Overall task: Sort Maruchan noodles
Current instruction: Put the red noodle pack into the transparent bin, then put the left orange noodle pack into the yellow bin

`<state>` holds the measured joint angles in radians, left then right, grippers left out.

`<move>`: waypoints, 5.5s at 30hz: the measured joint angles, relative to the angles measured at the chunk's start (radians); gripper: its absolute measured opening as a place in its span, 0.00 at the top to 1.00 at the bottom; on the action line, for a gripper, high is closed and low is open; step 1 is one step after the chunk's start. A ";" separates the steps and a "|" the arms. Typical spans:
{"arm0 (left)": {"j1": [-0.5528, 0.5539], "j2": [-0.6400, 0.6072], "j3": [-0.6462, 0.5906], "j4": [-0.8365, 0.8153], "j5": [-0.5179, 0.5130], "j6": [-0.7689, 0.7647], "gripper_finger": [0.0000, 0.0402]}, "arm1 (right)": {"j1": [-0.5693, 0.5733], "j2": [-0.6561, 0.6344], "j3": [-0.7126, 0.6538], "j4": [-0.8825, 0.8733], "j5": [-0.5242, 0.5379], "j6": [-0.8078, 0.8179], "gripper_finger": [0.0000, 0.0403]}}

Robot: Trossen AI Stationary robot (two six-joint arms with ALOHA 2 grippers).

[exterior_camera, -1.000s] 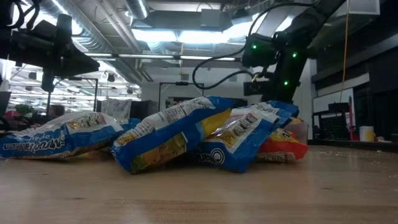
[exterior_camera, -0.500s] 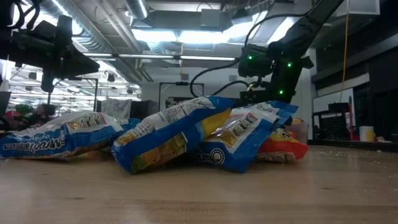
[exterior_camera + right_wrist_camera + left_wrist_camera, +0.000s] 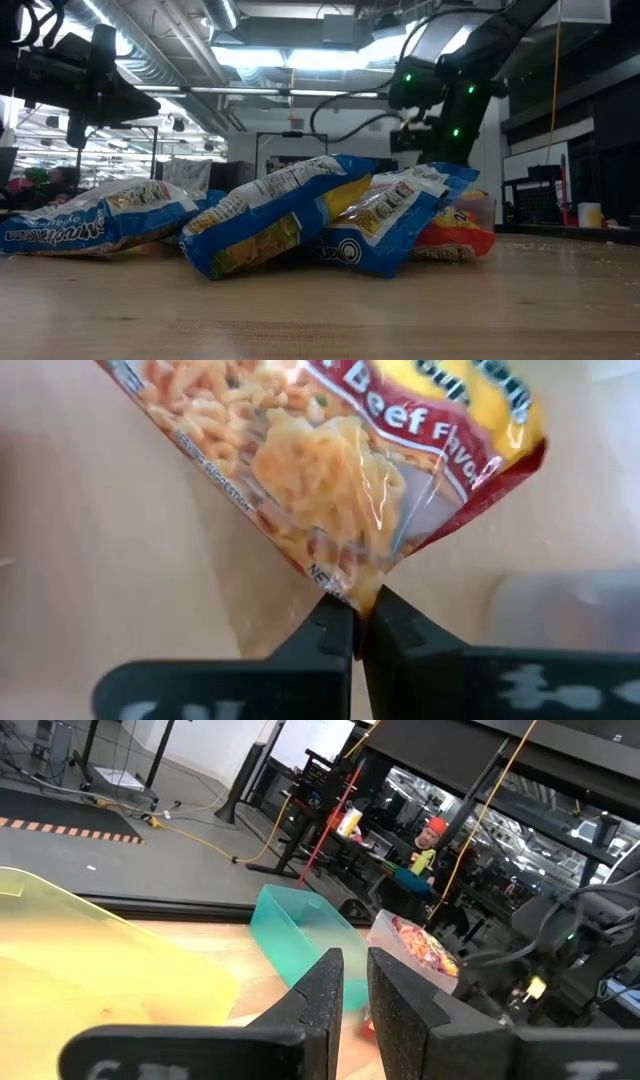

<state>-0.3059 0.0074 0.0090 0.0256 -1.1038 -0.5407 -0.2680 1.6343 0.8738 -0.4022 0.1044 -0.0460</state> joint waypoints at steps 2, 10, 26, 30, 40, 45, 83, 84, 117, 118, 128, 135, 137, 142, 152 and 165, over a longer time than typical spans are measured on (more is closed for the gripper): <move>0.000 0.000 0.000 0.000 0.000 0.000 0.89 | 0.000 -0.041 0.000 -0.030 -0.008 0.001 1.00; 0.000 0.000 0.000 -0.001 0.000 0.001 0.89 | -0.001 -0.182 0.000 -0.105 -0.009 0.021 1.00; 0.000 0.000 0.000 -0.003 -0.004 0.003 0.89 | -0.070 -0.328 0.000 -0.113 0.133 -0.011 1.00; 0.000 0.000 0.000 -0.003 -0.005 0.003 0.89 | -0.106 -0.351 0.000 -0.098 0.141 -0.036 1.00; 0.000 0.000 0.000 -0.003 -0.005 0.003 0.89 | -0.201 -0.454 0.000 -0.077 0.158 -0.069 1.00; 0.000 0.000 0.000 -0.003 -0.005 0.003 0.89 | -0.275 -0.487 0.000 -0.162 0.203 -0.087 1.00; 0.000 0.000 0.000 -0.003 -0.003 0.001 0.89 | -0.433 -0.487 -0.072 -0.378 0.255 -0.299 0.71; 0.000 0.000 0.000 -0.003 -0.003 0.001 0.89 | -0.433 -0.487 -0.072 -0.377 0.261 -0.295 0.68; 0.000 0.000 0.000 -0.003 -0.002 0.027 0.89 | -0.439 -0.071 0.200 -0.055 -0.029 -0.277 0.63; 0.000 0.000 0.000 -0.003 -0.002 0.027 0.89 | -0.439 -0.071 0.210 -0.074 -0.039 -0.277 0.63; 0.000 0.000 0.000 -0.003 -0.002 0.027 0.89 | -0.439 -0.071 0.239 -0.241 -0.107 -0.268 0.63; 0.000 0.000 0.000 -0.002 0.007 0.027 0.89 | -0.439 -0.086 0.239 -0.282 -0.171 -0.283 0.63; 0.000 0.000 0.000 -0.002 0.007 0.028 0.89 | -0.438 -0.099 0.239 -0.285 -0.186 -0.293 0.63; 0.000 0.000 0.000 -0.002 0.008 0.027 0.89 | -0.438 -0.134 0.239 -0.326 -0.224 -0.291 0.63; 0.000 0.000 -0.001 -0.004 -0.052 0.012 0.89 | -0.425 -0.185 0.237 -0.376 -0.398 -0.219 0.63; 0.000 0.000 -0.001 0.015 0.012 -0.005 0.89 | 0.013 -0.143 0.238 0.033 -0.323 -0.130 0.63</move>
<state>-0.3061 0.0074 0.0078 0.0407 -1.0923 -0.5453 -0.2550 1.4908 1.1118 -0.3697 -0.2189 -0.1756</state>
